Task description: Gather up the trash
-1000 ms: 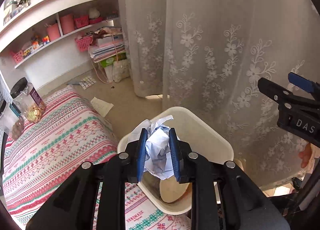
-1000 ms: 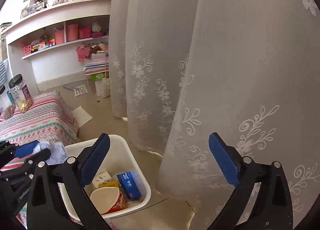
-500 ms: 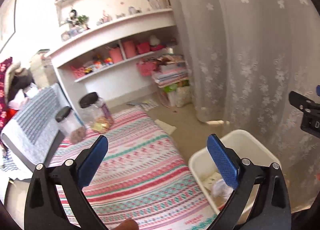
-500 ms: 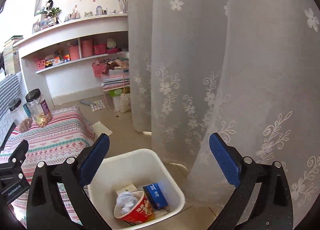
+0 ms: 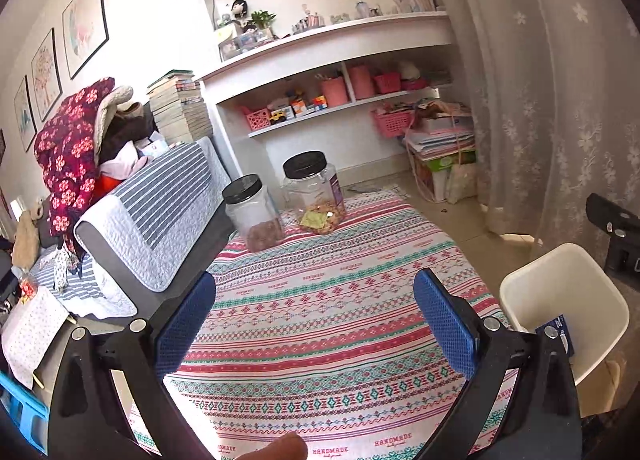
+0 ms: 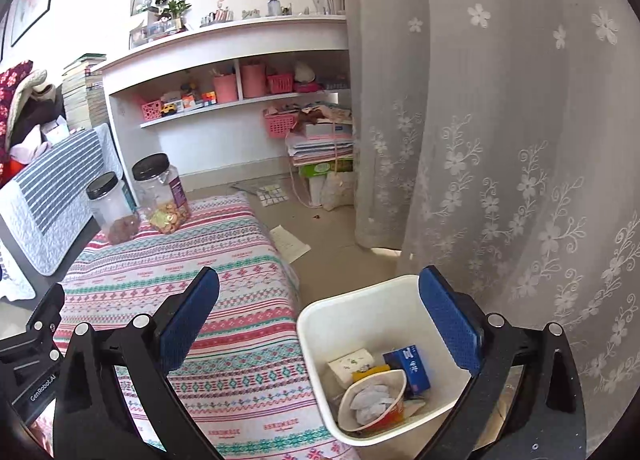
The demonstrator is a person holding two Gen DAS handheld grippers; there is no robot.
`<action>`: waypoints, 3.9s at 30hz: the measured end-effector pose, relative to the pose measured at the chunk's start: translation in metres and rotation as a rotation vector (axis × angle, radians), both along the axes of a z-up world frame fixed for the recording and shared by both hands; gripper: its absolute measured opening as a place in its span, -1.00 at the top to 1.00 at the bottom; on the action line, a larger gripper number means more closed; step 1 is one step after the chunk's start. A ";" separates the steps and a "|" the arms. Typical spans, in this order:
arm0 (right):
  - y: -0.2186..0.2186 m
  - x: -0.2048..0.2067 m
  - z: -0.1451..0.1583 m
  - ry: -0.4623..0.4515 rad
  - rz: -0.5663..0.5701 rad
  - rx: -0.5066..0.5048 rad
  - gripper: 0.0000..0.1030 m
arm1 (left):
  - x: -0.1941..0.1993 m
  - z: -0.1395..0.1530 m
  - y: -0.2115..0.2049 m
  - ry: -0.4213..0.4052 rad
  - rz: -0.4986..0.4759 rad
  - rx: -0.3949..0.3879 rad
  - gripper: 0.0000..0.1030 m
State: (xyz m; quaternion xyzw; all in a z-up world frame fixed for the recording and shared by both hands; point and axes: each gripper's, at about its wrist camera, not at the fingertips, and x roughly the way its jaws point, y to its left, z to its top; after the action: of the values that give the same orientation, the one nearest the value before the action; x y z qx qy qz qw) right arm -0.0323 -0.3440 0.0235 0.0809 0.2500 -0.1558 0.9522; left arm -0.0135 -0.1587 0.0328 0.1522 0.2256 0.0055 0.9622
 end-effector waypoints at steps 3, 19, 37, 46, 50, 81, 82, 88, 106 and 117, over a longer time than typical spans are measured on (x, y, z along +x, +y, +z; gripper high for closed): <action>0.017 0.006 -0.006 -0.004 0.033 -0.006 -0.86 | 0.005 0.000 0.020 0.023 0.016 -0.057 -0.87; 0.061 0.038 -0.026 0.048 0.136 -0.066 -0.86 | 0.040 -0.027 0.061 0.171 0.111 -0.119 -0.87; 0.072 0.043 -0.028 0.054 0.164 -0.068 -0.86 | 0.039 -0.029 0.060 0.190 0.107 -0.100 -0.87; 0.072 0.043 -0.029 0.057 0.162 -0.065 -0.86 | 0.039 -0.028 0.061 0.186 0.111 -0.100 -0.87; 0.072 0.043 -0.030 0.058 0.160 -0.063 -0.86 | 0.039 -0.028 0.061 0.185 0.110 -0.100 -0.87; 0.075 0.050 -0.037 0.104 0.172 -0.050 -0.86 | 0.042 -0.030 0.061 0.188 0.125 -0.106 -0.87; 0.075 0.050 -0.037 0.106 0.173 -0.049 -0.86 | 0.042 -0.030 0.060 0.189 0.125 -0.106 -0.87; 0.076 0.051 -0.038 0.114 0.174 -0.046 -0.86 | 0.043 -0.031 0.061 0.195 0.124 -0.111 -0.87; 0.073 0.053 -0.041 0.135 0.179 -0.036 -0.86 | 0.041 -0.032 0.057 0.175 0.097 -0.100 -0.87; 0.074 0.054 -0.042 0.141 0.182 -0.034 -0.86 | 0.040 -0.031 0.056 0.164 0.069 -0.115 -0.73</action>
State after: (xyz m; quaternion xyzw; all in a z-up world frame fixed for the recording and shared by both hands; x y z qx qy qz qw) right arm 0.0220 -0.2703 -0.0190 0.0304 0.3199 -0.0784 0.9437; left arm 0.0262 -0.1022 0.0018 0.0886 0.3089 0.0132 0.9469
